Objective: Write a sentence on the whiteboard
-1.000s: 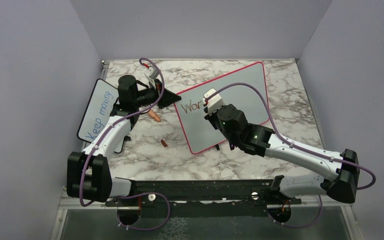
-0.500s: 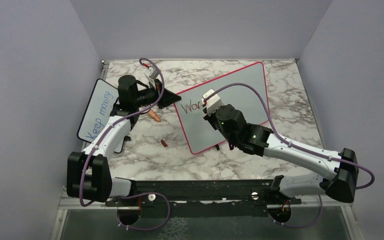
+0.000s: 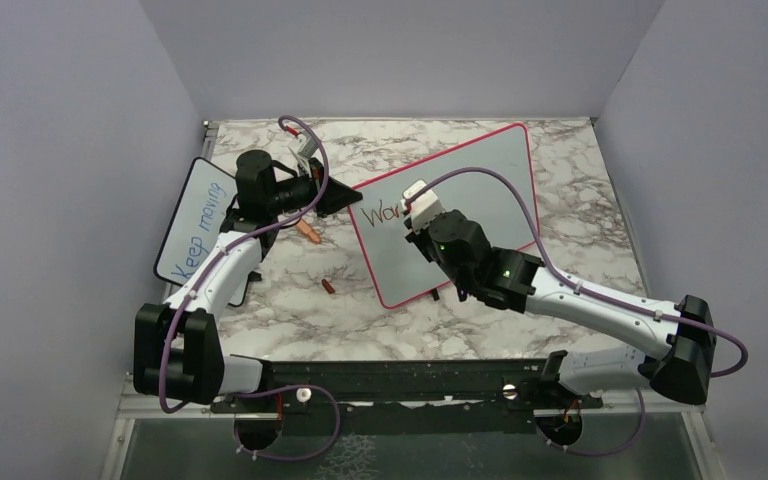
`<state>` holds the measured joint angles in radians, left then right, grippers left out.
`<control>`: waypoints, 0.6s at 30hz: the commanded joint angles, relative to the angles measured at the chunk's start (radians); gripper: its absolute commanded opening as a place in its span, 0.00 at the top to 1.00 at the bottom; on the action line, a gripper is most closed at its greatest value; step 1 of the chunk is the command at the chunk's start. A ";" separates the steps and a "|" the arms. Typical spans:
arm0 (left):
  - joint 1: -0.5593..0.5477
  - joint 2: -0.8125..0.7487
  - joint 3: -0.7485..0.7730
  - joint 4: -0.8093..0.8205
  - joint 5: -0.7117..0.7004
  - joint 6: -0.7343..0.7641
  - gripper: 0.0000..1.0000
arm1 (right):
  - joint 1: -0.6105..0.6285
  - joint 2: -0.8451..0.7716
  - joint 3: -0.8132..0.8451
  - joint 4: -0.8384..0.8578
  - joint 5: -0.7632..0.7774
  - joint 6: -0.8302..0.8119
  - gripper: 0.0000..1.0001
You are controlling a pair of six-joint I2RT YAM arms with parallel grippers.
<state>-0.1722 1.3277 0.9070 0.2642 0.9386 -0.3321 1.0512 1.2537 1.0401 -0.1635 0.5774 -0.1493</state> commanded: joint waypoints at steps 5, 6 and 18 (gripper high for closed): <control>-0.003 0.013 0.003 -0.037 -0.006 0.082 1.00 | -0.003 -0.002 -0.007 -0.101 -0.064 0.049 1.00; -0.003 0.012 0.003 -0.037 -0.006 0.082 1.00 | -0.003 -0.003 -0.008 -0.111 -0.066 0.055 1.00; -0.003 0.012 0.003 -0.037 -0.005 0.082 1.00 | -0.003 -0.017 -0.028 -0.067 -0.021 0.061 0.99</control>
<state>-0.1722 1.3277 0.9070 0.2619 0.9382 -0.3317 1.0515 1.2472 1.0328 -0.2386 0.5396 -0.0971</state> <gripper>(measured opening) 0.027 0.165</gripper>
